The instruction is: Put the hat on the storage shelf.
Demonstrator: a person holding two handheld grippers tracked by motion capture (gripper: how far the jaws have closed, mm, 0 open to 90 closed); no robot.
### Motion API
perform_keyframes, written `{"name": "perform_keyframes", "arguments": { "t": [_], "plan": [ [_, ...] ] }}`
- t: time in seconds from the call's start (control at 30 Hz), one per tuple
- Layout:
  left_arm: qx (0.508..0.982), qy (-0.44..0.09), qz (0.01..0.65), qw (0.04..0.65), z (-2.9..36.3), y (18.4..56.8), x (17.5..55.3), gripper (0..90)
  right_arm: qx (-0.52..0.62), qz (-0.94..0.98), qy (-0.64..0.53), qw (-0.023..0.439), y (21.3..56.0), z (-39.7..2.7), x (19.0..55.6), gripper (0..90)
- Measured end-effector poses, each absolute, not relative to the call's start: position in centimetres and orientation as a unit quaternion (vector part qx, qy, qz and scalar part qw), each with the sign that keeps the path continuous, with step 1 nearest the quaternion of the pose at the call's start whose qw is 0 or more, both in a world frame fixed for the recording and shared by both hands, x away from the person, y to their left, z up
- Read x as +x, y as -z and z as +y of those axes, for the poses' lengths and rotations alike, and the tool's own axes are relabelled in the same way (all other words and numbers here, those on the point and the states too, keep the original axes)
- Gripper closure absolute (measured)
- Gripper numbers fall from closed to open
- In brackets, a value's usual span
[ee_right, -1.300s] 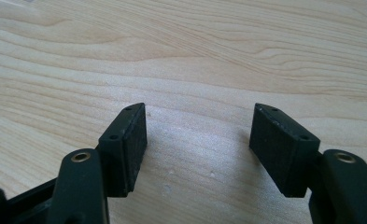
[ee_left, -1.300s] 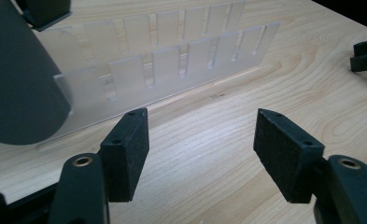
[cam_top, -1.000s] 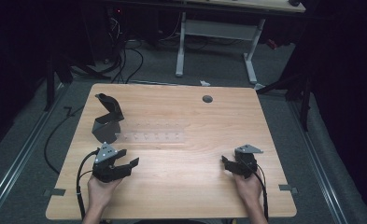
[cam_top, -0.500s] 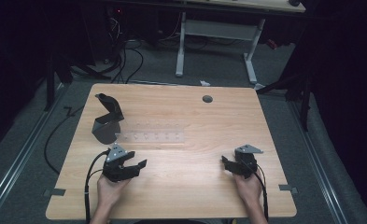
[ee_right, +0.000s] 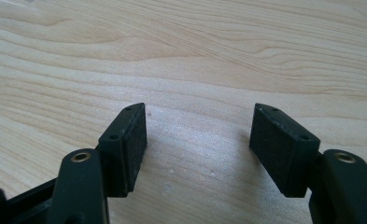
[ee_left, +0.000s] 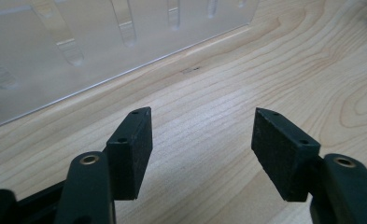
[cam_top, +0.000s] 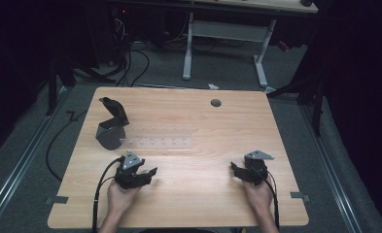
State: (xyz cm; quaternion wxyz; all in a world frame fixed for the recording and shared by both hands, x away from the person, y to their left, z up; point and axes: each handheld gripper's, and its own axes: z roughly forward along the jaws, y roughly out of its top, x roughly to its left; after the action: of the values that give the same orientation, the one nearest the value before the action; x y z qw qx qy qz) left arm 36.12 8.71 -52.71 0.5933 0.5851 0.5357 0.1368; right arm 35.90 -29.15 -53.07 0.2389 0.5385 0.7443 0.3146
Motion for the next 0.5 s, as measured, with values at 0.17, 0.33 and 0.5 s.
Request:
{"name": "perform_keyframes", "arguments": {
  "t": [0.17, 0.33, 0.5],
  "plan": [
    [0.589, -0.157, 0.536, 0.584, 8.4, 53.3, 36.6, 39.3, 0.538, 0.745, -0.315, 0.239, 53.1, -29.1, 35.9, 36.6],
    [0.607, -0.169, 0.533, 0.564, 7.9, 54.2, 36.7, 38.8, 0.538, 0.745, -0.315, 0.239, 53.1, -29.1, 35.9, 36.6],
    [0.621, -0.171, 0.524, 0.557, 7.4, 54.6, 36.3, 37.5, 0.538, 0.744, -0.315, 0.238, 53.1, -29.1, 35.9, 36.6]
  ]
}}
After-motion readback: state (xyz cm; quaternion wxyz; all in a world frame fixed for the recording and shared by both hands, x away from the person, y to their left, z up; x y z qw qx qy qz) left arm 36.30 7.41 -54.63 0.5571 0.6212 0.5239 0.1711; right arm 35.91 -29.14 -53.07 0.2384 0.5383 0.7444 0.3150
